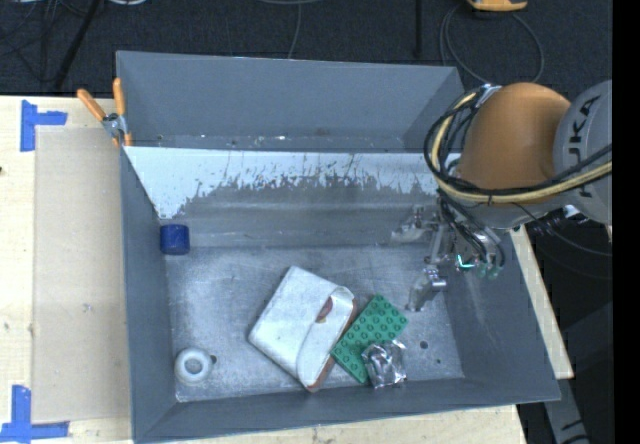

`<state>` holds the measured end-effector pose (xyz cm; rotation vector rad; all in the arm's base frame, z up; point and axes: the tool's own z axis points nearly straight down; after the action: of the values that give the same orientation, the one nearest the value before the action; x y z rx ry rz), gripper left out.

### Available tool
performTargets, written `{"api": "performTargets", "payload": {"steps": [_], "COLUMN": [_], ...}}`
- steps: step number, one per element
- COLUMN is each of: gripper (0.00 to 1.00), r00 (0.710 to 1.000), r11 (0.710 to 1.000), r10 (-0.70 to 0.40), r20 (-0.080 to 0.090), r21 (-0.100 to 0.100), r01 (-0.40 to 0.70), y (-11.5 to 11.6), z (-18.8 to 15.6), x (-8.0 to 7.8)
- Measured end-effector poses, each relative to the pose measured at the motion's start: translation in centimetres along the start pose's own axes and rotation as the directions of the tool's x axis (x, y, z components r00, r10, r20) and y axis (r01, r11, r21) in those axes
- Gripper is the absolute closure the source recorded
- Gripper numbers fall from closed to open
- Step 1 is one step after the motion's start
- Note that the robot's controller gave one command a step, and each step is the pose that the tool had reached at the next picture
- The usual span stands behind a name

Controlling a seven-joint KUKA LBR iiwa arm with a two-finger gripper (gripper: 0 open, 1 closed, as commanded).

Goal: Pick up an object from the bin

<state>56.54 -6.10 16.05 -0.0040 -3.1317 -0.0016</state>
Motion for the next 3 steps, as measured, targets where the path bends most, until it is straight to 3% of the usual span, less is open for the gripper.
{"api": "performTargets", "payload": {"steps": [1,2,3], "gripper": [0.0,0.0,0.0], "r00": [0.931,0.872,0.861], "r11": [0.931,0.872,0.862], "r10": [-0.366,-0.489,-0.508], "r20": [0.017,0.011,0.006], "r21": [0.009,0.005,0.005], "r01": [0.365,0.489,0.508], "y": [2.2,5.4,3.3], "z": [8.7,6.1,5.0], "x": [4.8,4.6,5.7]}}
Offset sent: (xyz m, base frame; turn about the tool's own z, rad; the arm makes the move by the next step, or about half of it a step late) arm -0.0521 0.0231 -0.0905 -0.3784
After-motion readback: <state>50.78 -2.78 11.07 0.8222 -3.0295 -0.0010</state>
